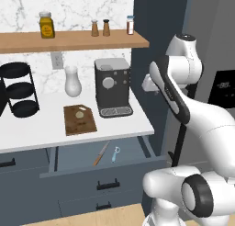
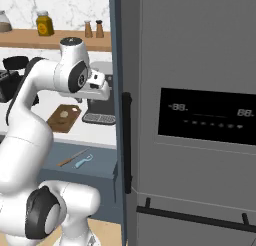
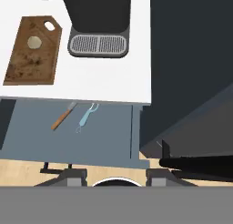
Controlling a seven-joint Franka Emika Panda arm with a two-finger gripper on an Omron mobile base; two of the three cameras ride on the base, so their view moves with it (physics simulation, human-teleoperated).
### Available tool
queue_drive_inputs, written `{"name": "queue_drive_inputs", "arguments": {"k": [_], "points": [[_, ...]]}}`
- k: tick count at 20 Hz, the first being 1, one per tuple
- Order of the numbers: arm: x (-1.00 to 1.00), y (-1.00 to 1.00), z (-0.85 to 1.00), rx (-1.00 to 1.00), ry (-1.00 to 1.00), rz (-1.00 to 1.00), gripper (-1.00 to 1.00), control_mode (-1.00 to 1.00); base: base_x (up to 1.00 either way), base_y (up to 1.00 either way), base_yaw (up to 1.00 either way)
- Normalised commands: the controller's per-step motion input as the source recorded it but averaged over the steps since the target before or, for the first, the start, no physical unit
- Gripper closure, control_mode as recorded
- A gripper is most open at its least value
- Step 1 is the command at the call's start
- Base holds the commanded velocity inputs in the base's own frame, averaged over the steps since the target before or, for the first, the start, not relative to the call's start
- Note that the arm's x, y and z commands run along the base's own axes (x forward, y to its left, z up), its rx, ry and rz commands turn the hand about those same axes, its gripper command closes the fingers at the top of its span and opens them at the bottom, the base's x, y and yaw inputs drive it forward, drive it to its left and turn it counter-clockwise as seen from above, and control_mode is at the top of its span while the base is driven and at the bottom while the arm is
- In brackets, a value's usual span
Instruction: Place the appropriate cutting tool for cutting the garlic skin on the cutting board.
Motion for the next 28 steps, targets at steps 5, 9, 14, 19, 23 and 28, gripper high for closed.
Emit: {"name": "queue_drive_inputs", "arguments": {"k": [5, 9, 14, 19, 23, 28], "points": [[-0.38, 0.06, -0.11, 0.01, 0.00, 0.00, -1.00, -1.00, 0.00, 0.00, 0.00], [-0.92, 0.79, -0.63, 0.00, 0.00, 0.00, -1.00, -1.00, 0.00, 0.00, 0.00], [-0.54, 1.00, -0.95, 0.00, 0.00, 0.00, -1.00, -1.00, 0.00, 0.00, 0.00], [0.15, 0.61, -0.93, 0.00, 0.13, 0.00, -1.00, -1.00, 0.00, 0.00, 0.00], [0.05, 0.18, -0.83, 0.00, 0.07, 0.00, -1.00, -1.00, 0.00, 0.00, 0.00], [0.27, -0.02, -0.69, 0.00, 0.07, 0.00, -1.00, -1.00, 0.00, 0.00, 0.00]]}}
